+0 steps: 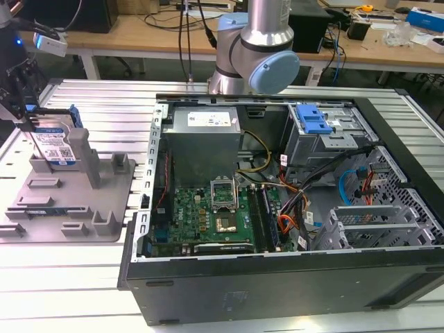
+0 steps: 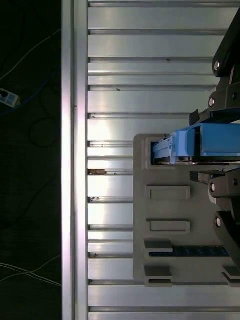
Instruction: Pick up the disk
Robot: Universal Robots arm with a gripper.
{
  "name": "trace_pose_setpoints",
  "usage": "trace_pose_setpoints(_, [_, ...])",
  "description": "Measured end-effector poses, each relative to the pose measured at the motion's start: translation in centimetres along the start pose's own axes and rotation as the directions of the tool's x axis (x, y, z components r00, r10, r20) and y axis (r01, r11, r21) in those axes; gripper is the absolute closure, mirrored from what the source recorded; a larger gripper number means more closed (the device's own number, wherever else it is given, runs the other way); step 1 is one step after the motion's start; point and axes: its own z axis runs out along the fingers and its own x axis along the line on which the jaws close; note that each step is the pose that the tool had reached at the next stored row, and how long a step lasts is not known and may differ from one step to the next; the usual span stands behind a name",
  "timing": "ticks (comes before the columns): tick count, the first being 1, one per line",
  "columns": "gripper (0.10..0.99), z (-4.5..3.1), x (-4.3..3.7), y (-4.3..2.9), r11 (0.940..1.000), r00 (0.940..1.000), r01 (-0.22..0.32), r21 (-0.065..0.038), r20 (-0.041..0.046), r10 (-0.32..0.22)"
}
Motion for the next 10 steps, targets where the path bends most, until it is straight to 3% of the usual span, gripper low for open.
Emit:
trace_pose_setpoints(6, [0.616,0.04,0.03,0.00,1.0000,1.0000,0.000,0.000,-0.0001,0.000])
trace_pose_setpoints(8, [0.698,0.05,0.04,0.00,1.0000,1.0000,0.000,0.000,0.0000,0.000])
trace_pose_setpoints(10, [0.722,0.07,0.04,0.00,1.0000,1.0000,0.000,0.000,0.0000,0.000])
